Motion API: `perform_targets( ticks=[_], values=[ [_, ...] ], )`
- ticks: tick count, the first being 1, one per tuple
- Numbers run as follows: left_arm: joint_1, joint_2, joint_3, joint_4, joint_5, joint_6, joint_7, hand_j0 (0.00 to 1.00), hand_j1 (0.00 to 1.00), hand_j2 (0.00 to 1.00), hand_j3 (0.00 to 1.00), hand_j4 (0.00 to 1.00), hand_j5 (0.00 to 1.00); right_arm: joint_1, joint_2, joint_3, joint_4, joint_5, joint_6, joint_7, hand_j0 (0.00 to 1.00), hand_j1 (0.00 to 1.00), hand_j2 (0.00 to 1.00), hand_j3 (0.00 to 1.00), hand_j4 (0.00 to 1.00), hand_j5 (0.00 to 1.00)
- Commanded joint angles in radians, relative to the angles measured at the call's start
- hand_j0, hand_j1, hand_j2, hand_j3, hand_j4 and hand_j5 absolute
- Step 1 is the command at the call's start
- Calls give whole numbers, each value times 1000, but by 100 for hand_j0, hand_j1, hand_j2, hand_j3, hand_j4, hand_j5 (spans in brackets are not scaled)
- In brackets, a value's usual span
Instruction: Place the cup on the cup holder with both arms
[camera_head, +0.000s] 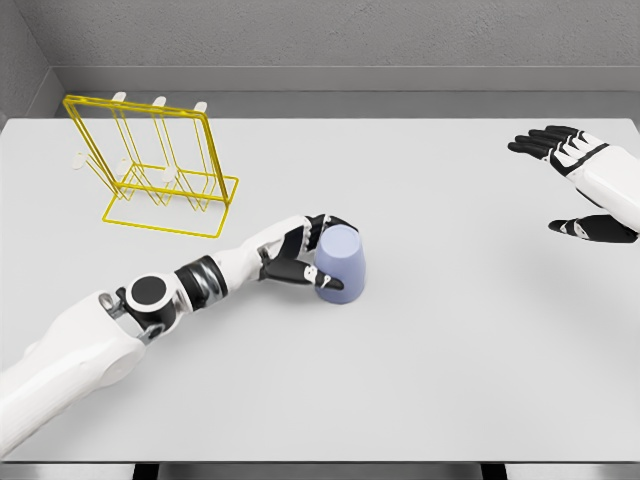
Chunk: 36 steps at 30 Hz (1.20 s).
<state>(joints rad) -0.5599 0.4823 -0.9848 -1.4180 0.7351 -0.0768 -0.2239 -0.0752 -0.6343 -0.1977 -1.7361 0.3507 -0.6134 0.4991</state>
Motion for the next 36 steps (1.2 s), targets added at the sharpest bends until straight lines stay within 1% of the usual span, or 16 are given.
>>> perform_targets(
  ticks=[1,6,12,14,15,19,24,27,31,36],
  values=[
    [0,5,6,-18,12,-1,0,58,58,58,58,58,58,0,-1,0,0,-7,3,-1,100,100,100,100,100,100],
    [3,24,40,-93,13,0,0,59,59,59,59,59,59,0,-1,0,0,-7,3,-1,100,100,100,100,100,100],
    [23,128,81,-257,18,2,20,60,60,60,60,60,60,0,-1,0,0,-7,3,-1,100,100,100,100,100,100],
    [31,173,89,-289,20,2,21,60,60,60,60,60,60,0,-1,0,0,-7,3,-1,100,100,100,100,100,100],
    [31,200,89,-297,27,0,21,60,60,60,60,60,60,0,-1,0,0,-7,3,-1,100,100,100,100,100,100],
    [23,243,92,-317,49,0,23,60,60,60,60,60,60,0,-1,0,0,-12,3,-1,100,100,100,100,100,100],
    [11,303,98,-326,50,0,29,60,60,60,60,60,60,0,-1,0,1,-12,3,-1,100,100,100,100,100,100],
    [-5,344,98,-340,79,-1,31,60,60,60,60,60,60,0,-1,0,1,-12,3,1,100,100,100,100,100,100],
    [-28,375,101,-341,98,-1,31,61,61,61,61,61,61,0,-1,0,1,-12,3,-1,100,100,100,100,100,100],
    [-40,407,101,-343,110,-3,31,61,61,61,61,61,61,0,-1,0,1,-12,3,1,100,100,100,100,100,100]
  ],
)
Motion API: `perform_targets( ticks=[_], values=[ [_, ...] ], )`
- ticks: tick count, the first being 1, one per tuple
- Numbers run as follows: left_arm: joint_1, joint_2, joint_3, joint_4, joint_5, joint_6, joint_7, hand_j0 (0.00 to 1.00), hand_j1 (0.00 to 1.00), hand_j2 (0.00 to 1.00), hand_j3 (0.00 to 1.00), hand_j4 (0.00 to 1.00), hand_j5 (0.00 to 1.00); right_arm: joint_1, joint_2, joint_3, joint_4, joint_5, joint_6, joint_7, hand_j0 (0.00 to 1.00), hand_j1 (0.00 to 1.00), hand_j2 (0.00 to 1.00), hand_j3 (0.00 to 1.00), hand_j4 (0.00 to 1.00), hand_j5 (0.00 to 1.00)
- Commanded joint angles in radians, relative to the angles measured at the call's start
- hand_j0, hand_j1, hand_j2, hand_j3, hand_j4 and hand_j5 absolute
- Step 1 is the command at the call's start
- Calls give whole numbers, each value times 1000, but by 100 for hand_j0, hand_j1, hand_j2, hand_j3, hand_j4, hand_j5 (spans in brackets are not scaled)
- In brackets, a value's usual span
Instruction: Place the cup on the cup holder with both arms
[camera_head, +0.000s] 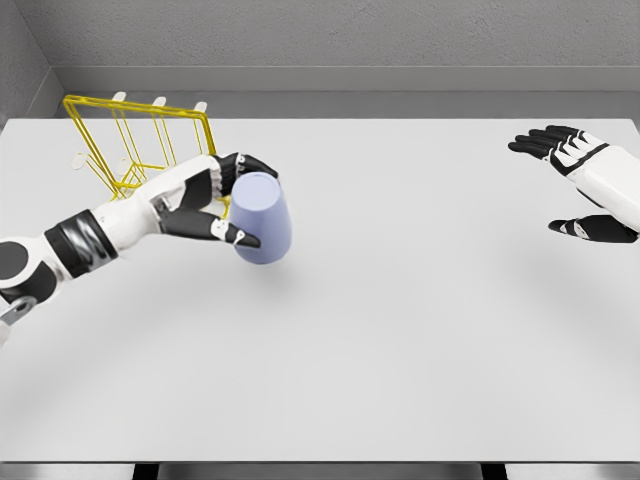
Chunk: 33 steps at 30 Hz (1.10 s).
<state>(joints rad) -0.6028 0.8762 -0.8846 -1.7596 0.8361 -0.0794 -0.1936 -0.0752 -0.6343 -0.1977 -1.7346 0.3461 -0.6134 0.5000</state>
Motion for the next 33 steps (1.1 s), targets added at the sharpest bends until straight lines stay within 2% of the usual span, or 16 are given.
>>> perform_targets(
  ticks=[1,14,33],
  values=[
    [-2,14,1,-4,11,0,0,61,61,61,61,61,61,0,-1,0,0,-7,3,0,100,100,100,100,100,100],
    [-25,55,46,-4,44,0,0,61,61,61,61,61,61,0,-1,0,0,-7,3,0,100,100,100,100,100,100],
    [-25,127,99,11,81,0,0,62,62,62,62,62,62,2,-1,0,-2,-9,3,-1,100,100,100,100,100,100]
  ],
)
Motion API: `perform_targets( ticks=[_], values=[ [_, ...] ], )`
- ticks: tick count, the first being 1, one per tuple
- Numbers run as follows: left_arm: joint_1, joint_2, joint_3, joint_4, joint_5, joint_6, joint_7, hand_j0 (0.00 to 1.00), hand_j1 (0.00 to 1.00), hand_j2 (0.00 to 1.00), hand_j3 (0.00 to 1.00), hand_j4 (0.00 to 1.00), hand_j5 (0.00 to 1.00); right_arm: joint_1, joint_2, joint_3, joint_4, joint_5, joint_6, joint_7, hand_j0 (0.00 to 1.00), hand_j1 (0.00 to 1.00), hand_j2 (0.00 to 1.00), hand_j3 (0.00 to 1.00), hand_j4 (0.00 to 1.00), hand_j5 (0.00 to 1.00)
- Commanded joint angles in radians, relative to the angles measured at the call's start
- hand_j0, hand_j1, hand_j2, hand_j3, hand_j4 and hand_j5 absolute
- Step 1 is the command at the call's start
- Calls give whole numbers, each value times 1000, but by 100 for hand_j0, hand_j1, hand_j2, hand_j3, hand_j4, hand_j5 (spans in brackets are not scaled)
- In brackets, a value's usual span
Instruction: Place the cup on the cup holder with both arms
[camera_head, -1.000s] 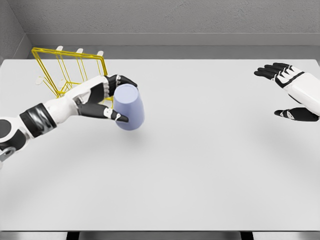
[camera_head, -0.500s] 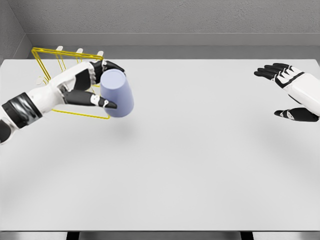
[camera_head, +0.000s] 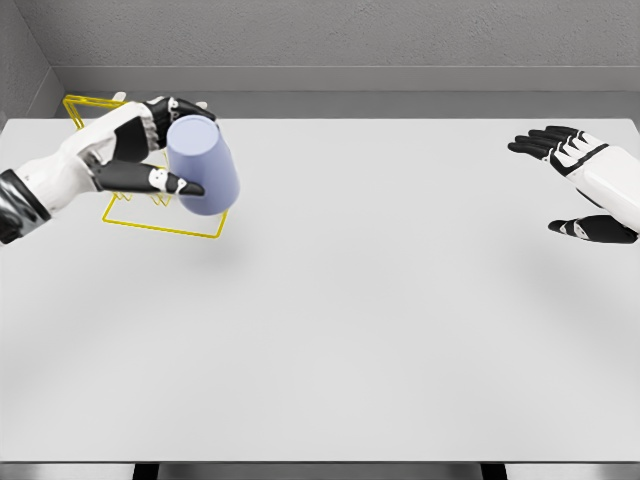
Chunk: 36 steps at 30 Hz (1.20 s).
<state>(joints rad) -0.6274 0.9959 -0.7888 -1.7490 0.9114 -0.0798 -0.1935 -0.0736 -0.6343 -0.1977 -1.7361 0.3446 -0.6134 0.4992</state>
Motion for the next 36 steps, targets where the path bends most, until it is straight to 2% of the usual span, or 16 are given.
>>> perform_targets(
  ticks=[1,7,23,36],
  values=[
    [0,9,3,5,6,0,0,62,62,62,62,62,62,0,-1,0,0,-7,3,-1,100,100,100,100,100,100],
    [0,9,14,48,8,-1,0,62,62,62,62,62,62,0,-1,0,0,-7,3,1,100,100,100,100,100,100],
    [0,73,25,49,52,-21,0,64,64,64,64,64,64,0,-1,0,0,-7,3,1,100,100,100,100,100,100],
    [-2,56,22,88,52,-20,-1,65,65,65,65,65,65,0,-1,0,0,-7,3,-1,100,100,100,100,100,100]
  ],
)
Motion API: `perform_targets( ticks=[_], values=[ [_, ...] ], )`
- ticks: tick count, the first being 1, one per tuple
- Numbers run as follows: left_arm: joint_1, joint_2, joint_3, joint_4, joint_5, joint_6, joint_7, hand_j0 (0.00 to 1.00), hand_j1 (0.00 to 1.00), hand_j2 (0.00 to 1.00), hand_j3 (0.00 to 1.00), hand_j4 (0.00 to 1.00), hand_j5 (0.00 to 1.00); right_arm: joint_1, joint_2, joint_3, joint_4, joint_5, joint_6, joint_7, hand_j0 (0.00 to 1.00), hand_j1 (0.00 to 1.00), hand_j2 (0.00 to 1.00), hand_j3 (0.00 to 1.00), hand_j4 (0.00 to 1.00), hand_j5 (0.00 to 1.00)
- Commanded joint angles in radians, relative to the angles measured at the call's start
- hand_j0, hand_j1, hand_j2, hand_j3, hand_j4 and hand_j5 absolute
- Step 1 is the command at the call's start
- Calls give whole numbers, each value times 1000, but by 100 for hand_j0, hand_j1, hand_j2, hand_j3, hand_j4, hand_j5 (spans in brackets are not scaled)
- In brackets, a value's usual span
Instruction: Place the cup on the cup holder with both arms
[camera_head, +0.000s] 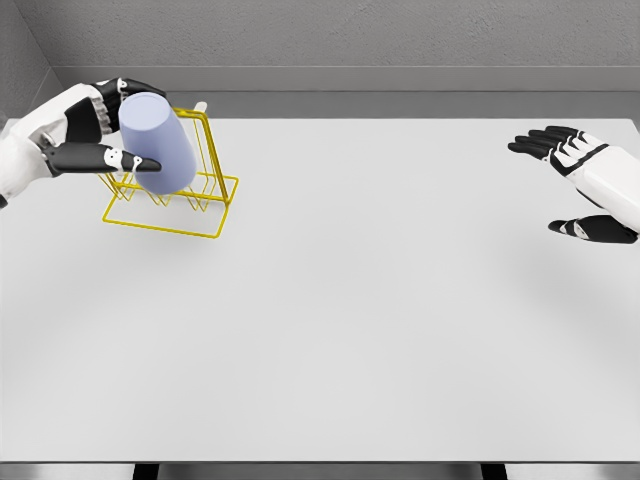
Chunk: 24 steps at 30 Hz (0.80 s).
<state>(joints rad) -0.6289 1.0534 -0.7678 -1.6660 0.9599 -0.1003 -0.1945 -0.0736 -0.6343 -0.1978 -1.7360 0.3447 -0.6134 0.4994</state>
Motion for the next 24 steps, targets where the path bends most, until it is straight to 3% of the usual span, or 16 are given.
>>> perform_targets(
  ticks=[1,12,13,15,16,24],
  values=[
    [0,-1,-1,8,3,1,0,65,65,65,65,65,65,-2,-1,0,0,-7,3,-1,100,100,100,100,100,100],
    [3,-9,-5,12,2,2,0,66,66,66,66,66,66,0,-1,0,0,-7,3,-1,100,100,100,100,100,100],
    [3,-9,-7,12,2,2,0,67,67,67,67,67,67,0,-1,0,0,-7,3,-1,100,100,100,100,100,100],
    [3,-9,-7,12,0,5,0,81,81,81,81,81,81,0,-1,0,0,-7,3,-1,100,100,100,100,100,100],
    [5,-9,-8,12,0,5,0,84,84,84,84,84,84,0,-1,0,0,-7,3,-1,100,100,100,100,100,100],
    [5,-9,-7,12,-3,5,0,91,91,91,91,91,91,0,-1,-2,1,-6,3,-1,100,100,100,100,100,100]
  ],
)
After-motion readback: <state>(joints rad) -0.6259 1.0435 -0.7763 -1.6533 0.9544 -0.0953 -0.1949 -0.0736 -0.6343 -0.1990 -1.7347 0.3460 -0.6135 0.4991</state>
